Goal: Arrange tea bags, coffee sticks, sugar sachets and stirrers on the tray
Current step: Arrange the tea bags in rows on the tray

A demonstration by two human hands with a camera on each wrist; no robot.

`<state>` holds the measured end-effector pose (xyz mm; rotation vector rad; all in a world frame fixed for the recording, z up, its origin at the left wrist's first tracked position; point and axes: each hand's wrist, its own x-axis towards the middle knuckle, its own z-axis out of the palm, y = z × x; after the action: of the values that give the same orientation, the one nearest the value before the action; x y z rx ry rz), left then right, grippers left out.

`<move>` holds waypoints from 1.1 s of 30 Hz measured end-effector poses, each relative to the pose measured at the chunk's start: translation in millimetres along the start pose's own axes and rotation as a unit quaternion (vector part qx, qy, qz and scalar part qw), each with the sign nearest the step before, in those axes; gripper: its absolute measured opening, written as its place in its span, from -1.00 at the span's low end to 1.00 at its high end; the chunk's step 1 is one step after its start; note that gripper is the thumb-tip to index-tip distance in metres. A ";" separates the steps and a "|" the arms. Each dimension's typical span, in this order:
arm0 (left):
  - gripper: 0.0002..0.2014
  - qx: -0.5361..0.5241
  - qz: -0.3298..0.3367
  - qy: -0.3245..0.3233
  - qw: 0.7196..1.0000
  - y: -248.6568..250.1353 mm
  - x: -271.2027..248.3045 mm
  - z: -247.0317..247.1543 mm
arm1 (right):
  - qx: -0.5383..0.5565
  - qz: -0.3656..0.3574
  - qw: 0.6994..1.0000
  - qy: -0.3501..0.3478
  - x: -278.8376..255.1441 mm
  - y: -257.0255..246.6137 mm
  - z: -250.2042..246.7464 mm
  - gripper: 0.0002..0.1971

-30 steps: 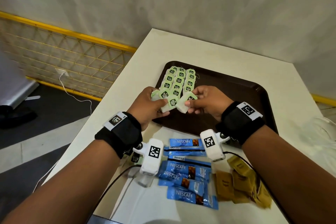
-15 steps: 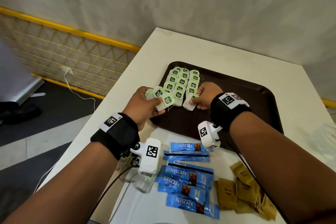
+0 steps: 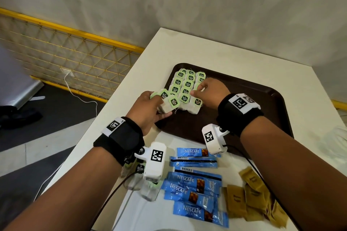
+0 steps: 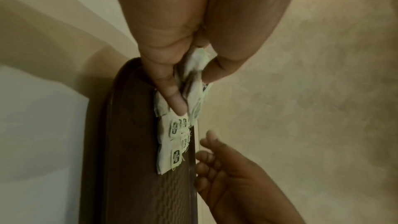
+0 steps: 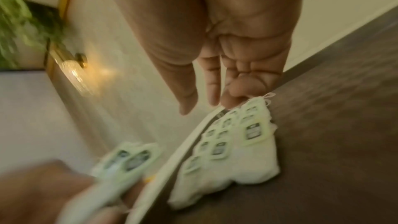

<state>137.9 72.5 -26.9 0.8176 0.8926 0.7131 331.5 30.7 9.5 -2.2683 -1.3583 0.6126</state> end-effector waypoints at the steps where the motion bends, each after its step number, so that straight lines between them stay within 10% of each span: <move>1: -0.80 -0.005 0.003 0.001 1.000 -0.2 0.5 0.1 | 0.051 -0.003 0.998 -0.033 -3.3 -6.5 1.2 -0.65; 12: -0.81 0.000 0.010 0.018 1.000 -0.6 -5.4 -15.7 | 0.322 0.042 0.930 -0.169 -14.1 -25.3 30.7 -0.80; 21: -0.85 -0.046 0.007 0.044 0.998 7.6 -10.8 -37.0 | 0.063 0.013 0.989 -0.132 -1.3 -39.9 42.8 -0.78; 29: -0.68 0.012 0.017 0.032 0.999 3.0 -16.5 -39.9 | -0.153 -0.023 0.984 -0.091 10.9 -51.3 44.5 -0.63; 33: -0.74 0.024 0.032 0.018 0.999 4.4 -19.6 -38.8 | -0.002 -0.029 0.995 -0.091 4.8 -54.5 40.4 -0.58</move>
<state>94.4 70.7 -30.5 0.8812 0.9219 0.7667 272.2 63.7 6.6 -2.2126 -1.5045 0.8137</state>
